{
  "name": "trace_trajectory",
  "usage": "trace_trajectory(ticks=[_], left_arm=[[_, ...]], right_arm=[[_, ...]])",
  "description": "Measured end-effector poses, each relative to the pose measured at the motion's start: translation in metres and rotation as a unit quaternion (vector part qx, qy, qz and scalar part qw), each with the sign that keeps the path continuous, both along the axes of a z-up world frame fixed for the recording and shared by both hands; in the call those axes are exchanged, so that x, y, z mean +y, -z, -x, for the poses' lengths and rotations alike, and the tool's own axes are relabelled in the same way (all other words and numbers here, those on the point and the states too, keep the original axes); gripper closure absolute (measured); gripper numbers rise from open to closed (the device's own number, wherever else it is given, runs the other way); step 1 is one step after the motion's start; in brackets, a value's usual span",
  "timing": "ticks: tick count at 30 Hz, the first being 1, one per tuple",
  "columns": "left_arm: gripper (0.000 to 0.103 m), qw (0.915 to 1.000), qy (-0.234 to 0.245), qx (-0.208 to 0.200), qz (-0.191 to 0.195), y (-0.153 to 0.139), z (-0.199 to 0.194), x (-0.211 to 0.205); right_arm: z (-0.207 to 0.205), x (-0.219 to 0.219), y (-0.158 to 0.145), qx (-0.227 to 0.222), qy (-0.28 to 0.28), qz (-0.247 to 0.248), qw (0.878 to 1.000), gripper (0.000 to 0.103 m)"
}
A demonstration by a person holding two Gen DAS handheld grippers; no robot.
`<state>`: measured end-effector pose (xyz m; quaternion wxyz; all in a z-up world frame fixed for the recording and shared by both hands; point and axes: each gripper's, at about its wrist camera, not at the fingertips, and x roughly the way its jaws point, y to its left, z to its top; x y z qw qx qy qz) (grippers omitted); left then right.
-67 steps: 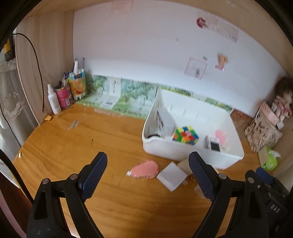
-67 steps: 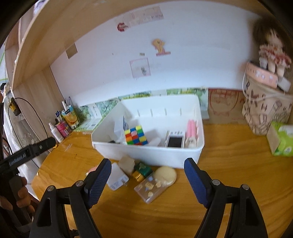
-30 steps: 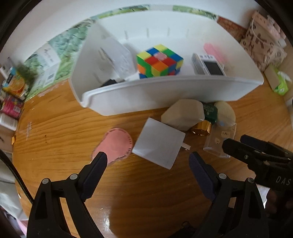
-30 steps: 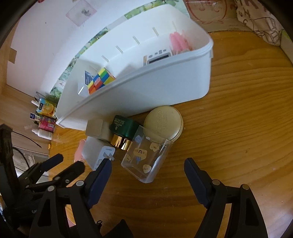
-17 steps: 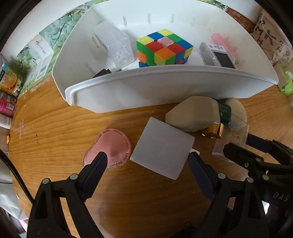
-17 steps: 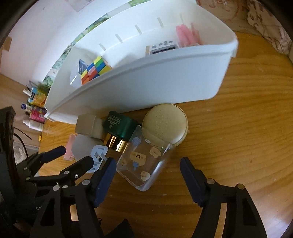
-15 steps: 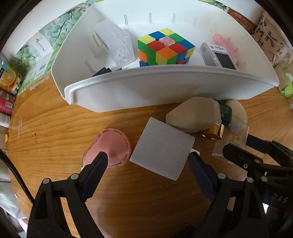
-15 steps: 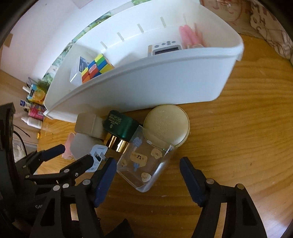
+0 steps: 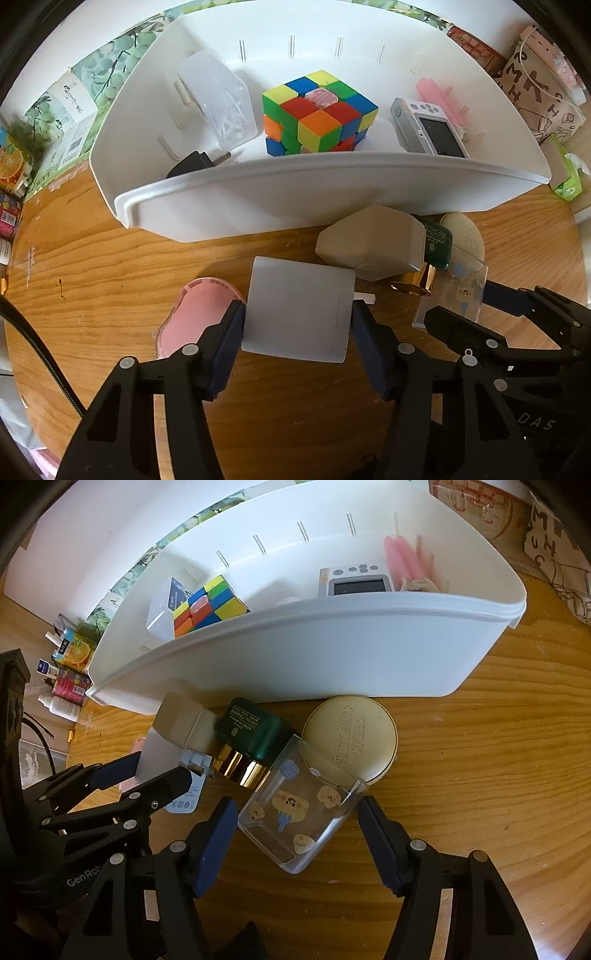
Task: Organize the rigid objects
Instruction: 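Lower the left gripper onto the white square pad and close on it, then lift the white square pad with the left gripper while the right gripper grasps the clear plastic box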
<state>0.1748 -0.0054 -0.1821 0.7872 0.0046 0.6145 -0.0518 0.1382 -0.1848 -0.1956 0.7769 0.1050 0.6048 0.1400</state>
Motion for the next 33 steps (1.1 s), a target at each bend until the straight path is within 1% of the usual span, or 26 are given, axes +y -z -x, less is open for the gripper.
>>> trace_trajectory(ticks=[5, 7, 9, 14, 18, 21, 24, 26, 31, 33], left_arm=[[0.042, 1.0, 0.001, 0.002, 0.001, 0.001, 0.0, 0.003], [0.042, 1.0, 0.001, 0.004, 0.002, -0.001, 0.003, -0.004], [0.042, 1.0, -0.001, 0.005, 0.004, -0.001, 0.005, -0.006], [0.042, 0.9998, -0.014, 0.01, 0.006, -0.002, 0.018, -0.003], [0.042, 0.9995, -0.028, 0.003, 0.011, -0.008, 0.028, 0.002], [0.043, 0.9989, -0.042, -0.01, 0.015, -0.016, 0.038, 0.009], [0.043, 0.9976, -0.06, -0.026, 0.023, -0.027, 0.05, 0.014], [0.043, 0.9961, -0.075, -0.035, 0.03, -0.032, 0.058, 0.019], [0.043, 0.9912, -0.11, -0.056, 0.047, -0.042, 0.075, 0.031], [0.043, 0.9892, -0.121, -0.064, 0.053, -0.046, 0.08, 0.028]], right_arm=[[0.001, 0.004, -0.002, -0.003, -0.005, 0.01, 1.0, 0.035], [0.002, 0.005, -0.003, -0.003, -0.007, 0.013, 1.0, 0.036], [0.002, 0.006, -0.005, -0.007, -0.007, 0.017, 1.0, 0.039], [0.005, 0.006, -0.011, -0.019, -0.004, 0.017, 1.0, 0.05], [0.005, 0.005, -0.011, -0.017, -0.003, 0.014, 1.0, 0.051], [0.002, 0.004, -0.01, -0.013, -0.002, 0.014, 1.0, 0.05], [0.0, 0.004, -0.01, -0.012, -0.006, 0.019, 1.0, 0.046], [-0.003, 0.007, -0.007, -0.005, -0.017, 0.027, 0.999, 0.036], [-0.008, 0.017, -0.003, 0.001, -0.036, 0.049, 0.998, 0.028], [-0.01, 0.02, -0.001, 0.003, -0.041, 0.057, 0.998, 0.027]])
